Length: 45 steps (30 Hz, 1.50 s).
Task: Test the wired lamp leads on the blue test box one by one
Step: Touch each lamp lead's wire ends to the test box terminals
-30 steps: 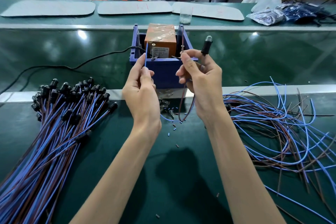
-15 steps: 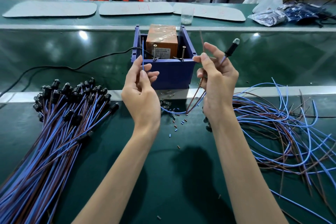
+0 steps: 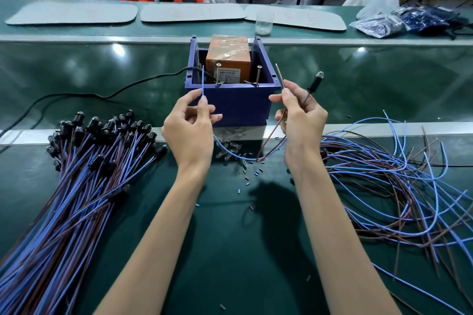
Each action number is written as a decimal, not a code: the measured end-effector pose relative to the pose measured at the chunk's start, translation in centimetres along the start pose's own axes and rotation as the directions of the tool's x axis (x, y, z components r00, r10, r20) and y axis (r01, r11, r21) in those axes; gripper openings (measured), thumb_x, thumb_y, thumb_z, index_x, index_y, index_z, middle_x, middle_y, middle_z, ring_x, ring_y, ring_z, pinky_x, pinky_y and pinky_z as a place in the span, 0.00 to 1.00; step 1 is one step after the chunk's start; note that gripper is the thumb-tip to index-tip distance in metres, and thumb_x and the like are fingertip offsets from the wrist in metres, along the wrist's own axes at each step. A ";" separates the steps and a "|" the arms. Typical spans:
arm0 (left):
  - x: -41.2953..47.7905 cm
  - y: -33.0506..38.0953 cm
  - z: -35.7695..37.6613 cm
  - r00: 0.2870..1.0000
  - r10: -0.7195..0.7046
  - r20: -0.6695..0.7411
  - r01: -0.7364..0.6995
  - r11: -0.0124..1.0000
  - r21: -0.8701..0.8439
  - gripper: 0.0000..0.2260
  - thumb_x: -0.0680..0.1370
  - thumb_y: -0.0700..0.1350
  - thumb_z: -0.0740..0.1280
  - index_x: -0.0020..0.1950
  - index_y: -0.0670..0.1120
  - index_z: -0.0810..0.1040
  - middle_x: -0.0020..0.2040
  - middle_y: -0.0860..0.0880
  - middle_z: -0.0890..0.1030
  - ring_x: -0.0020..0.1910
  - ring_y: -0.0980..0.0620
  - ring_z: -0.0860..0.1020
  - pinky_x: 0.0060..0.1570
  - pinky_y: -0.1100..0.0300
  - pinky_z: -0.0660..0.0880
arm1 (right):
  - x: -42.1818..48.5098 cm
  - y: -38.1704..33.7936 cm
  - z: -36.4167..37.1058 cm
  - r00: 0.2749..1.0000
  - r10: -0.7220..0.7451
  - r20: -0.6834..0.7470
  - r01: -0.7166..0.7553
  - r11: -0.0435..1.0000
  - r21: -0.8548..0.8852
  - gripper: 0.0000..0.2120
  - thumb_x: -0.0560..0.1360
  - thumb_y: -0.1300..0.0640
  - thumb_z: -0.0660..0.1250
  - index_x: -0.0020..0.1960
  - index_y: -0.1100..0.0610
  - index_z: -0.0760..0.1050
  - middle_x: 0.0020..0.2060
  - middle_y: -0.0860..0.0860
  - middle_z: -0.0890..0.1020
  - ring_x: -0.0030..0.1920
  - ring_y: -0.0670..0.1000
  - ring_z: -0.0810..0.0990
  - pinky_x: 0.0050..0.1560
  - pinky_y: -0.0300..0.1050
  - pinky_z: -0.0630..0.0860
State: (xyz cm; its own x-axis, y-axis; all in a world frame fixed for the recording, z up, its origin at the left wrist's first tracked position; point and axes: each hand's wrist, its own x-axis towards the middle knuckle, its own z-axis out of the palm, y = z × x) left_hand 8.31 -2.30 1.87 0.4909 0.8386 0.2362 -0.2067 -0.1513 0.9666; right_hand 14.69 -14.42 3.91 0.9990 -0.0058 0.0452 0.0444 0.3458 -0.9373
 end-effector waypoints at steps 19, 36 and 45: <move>0.8 -0.8 1.6 0.996 -0.085 -0.003 0.085 0.996 -0.015 0.08 0.80 0.43 0.65 0.55 0.47 0.82 0.33 0.56 0.82 0.29 0.57 0.81 0.35 0.65 0.76 | 1.1 1.5 0.2 0.996 0.080 0.044 -0.076 0.993 -0.090 0.09 0.78 0.63 0.63 0.51 0.53 0.80 0.38 0.49 0.85 0.25 0.43 0.69 0.26 0.28 0.65; -0.5 -0.6 1.5 0.957 -0.280 0.075 0.290 0.933 -0.213 0.07 0.80 0.37 0.63 0.47 0.47 0.79 0.38 0.50 0.81 0.30 0.58 0.80 0.33 0.68 0.74 | -1.4 3.0 2.7 0.963 0.219 0.158 -0.175 0.952 -0.253 0.11 0.72 0.57 0.74 0.49 0.57 0.74 0.41 0.55 0.85 0.41 0.54 0.85 0.52 0.56 0.81; -1.9 -0.3 2.0 0.938 -0.343 -0.048 0.313 0.898 -0.309 0.07 0.81 0.38 0.61 0.47 0.48 0.76 0.37 0.52 0.78 0.23 0.60 0.72 0.31 0.68 0.71 | -1.9 2.6 1.7 0.994 0.086 -0.067 -0.089 0.995 -0.042 0.06 0.78 0.63 0.64 0.44 0.54 0.74 0.29 0.44 0.80 0.31 0.40 0.78 0.39 0.32 0.73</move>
State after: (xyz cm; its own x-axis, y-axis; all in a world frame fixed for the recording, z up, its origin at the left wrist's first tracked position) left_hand 9.17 -4.88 1.29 0.4905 0.8638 -0.1151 -0.2937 0.2882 0.9114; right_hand 12.88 -11.97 1.99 0.9975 -0.0386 -0.0588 -0.0442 0.3054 -0.9512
